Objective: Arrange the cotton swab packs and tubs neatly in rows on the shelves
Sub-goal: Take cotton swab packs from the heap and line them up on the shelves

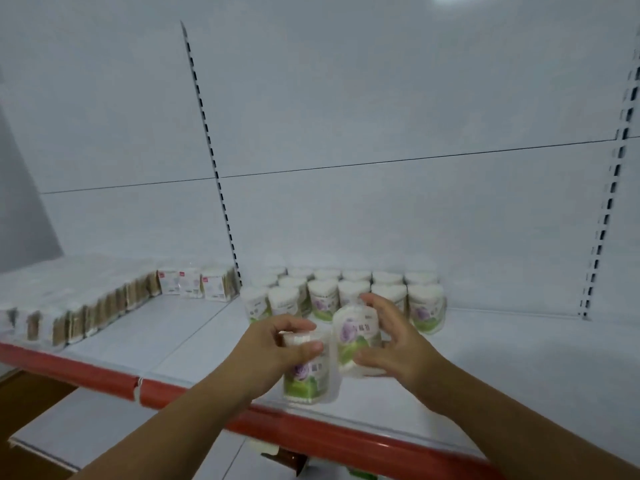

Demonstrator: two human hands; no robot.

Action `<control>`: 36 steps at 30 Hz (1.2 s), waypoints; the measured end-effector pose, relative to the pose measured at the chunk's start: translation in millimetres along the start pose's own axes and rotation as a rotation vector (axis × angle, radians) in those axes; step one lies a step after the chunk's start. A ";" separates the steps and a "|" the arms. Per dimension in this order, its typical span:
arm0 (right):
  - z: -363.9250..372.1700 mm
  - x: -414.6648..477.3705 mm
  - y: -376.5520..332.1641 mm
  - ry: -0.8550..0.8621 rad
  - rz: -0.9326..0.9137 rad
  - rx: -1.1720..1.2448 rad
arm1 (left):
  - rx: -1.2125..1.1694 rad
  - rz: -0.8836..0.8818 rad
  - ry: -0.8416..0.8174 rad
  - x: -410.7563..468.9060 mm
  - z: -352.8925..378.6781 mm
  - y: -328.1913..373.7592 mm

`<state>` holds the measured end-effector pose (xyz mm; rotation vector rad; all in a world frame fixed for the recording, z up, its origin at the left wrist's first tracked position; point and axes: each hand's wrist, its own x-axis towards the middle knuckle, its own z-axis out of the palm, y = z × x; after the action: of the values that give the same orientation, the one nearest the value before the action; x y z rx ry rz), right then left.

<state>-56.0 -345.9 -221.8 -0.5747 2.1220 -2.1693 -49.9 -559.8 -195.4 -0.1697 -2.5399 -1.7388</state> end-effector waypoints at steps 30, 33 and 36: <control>9.0 72.7 33.7 0.438 -0.258 -1.522 | 1.064 0.783 -0.123 143.2 -13.7 -22.3; 6.7 63.3 29.4 0.346 -0.284 -1.595 | 0.914 0.878 -0.108 151.8 -18.3 -23.6; -11.2 39.2 10.5 0.288 -0.309 -1.634 | 0.742 0.940 -0.065 153.4 -15.2 -3.1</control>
<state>-98.0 -347.3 -223.0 -0.5786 3.7070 0.0103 -202.8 -566.2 -175.8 -1.1241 -2.3025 -0.4404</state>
